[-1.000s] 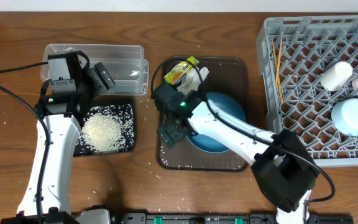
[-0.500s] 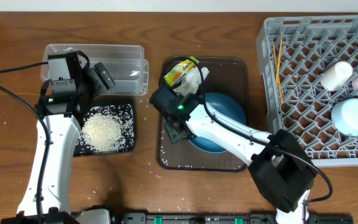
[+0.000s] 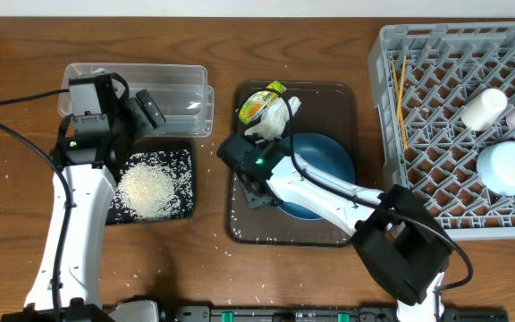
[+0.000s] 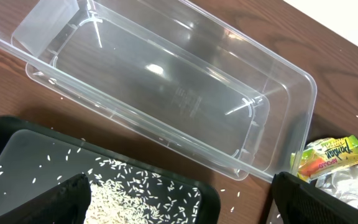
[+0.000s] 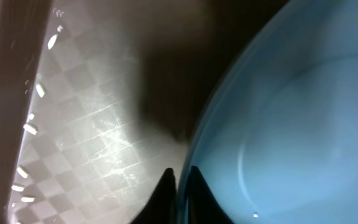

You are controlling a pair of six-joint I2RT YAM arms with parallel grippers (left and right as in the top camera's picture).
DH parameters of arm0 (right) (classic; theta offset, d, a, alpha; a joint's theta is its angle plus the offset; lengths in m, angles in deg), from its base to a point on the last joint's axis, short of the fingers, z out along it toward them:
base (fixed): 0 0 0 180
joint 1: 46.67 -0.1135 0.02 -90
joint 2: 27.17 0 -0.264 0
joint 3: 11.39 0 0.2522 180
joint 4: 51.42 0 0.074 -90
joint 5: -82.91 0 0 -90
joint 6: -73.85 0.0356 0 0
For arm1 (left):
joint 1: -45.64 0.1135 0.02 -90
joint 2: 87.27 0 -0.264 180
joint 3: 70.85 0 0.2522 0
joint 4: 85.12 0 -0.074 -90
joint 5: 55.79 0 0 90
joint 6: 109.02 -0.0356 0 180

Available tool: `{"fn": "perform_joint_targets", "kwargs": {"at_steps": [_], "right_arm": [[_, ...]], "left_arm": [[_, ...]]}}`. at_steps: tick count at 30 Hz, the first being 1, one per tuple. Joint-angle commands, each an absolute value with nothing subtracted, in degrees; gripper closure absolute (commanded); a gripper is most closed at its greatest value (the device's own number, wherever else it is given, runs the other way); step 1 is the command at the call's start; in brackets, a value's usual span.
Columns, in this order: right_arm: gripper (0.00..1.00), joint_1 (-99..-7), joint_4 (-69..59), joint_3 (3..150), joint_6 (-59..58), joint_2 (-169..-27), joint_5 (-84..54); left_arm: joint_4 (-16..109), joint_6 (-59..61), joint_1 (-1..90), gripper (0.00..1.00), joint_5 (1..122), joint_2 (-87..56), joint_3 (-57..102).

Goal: Sort waste into correct bins and load items into the dishwasher rack
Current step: 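Reach the right gripper to the blue plate and grasp its rim, then lift the blue plate and carry it right into the dish rack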

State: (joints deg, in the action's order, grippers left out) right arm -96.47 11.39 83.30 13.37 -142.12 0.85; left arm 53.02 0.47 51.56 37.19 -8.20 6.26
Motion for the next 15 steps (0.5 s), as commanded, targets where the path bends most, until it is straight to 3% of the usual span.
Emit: {"fn": "perform_joint_targets", "kwargs": {"at_steps": [1,8,15], "right_arm": [[0.99,-96.9,11.2,83.8,14.0,-142.9,1.1],[0.99,-95.6,15.6,90.3,13.7,-141.1,3.7],[0.99,-88.7,27.9,106.9,10.9,-136.8,10.7]], "left_arm": [[53.0,0.2,51.7,0.04,36.5,-8.7,6.6],[53.0,0.2,51.7,0.04,36.5,-8.7,6.6],[53.0,0.2,51.7,0.04,36.5,-8.7,6.6]]}}
